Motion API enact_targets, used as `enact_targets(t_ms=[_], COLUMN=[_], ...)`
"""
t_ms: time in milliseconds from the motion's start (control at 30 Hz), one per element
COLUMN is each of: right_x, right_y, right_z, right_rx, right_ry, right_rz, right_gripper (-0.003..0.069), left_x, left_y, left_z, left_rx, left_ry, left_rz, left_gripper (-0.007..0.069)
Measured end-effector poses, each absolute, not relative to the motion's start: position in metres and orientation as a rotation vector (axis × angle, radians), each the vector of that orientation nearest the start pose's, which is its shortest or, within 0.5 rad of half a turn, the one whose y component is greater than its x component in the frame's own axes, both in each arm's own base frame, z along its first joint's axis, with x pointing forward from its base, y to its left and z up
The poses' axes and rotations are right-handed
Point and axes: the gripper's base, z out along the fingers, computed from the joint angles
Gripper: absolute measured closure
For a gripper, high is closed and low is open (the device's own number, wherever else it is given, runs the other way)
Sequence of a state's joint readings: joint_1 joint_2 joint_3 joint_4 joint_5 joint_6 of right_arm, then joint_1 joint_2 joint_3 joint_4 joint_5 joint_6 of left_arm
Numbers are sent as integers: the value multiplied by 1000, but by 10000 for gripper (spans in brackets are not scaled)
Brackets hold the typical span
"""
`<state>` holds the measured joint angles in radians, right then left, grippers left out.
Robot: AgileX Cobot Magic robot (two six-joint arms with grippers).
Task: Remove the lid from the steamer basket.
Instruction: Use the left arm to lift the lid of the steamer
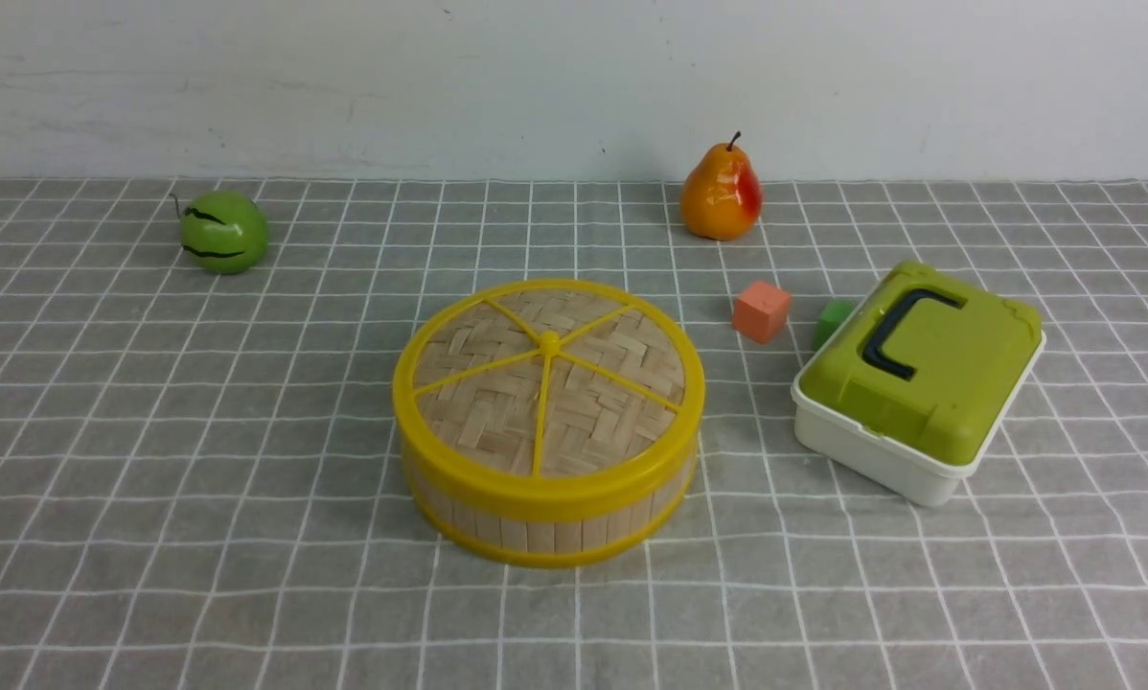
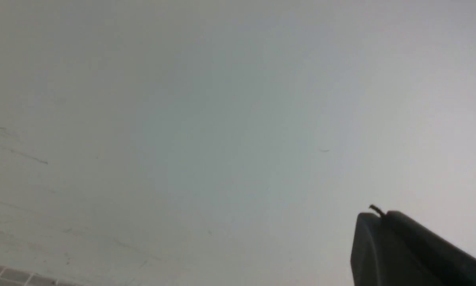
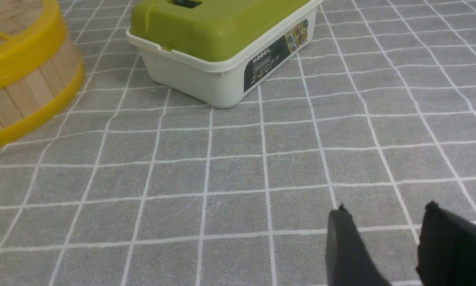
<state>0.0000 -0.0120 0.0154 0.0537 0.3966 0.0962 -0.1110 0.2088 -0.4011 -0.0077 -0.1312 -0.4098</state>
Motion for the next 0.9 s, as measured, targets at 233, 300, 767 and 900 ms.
enact_targets(t_ms=[233,300,767,900], right_x=[52,52,52,52], right_y=[2,2,2,2], right_z=[173,173,173,173], right_rx=[123,123,123,123], right_ry=[1881,1881,1881,1881], right_rz=[119,119,119,119], right_gripper=[418,418,418,418], left_x=[120,143,289,318], left_y=[-13,-16,-100,-131], left_z=[408,413,399,380], left_rx=[-156,-184,86,176], left_ry=[1345,1399,2311,2500], left_rz=[-383,-402,-305,-268], left_gripper=[637,637,637,637])
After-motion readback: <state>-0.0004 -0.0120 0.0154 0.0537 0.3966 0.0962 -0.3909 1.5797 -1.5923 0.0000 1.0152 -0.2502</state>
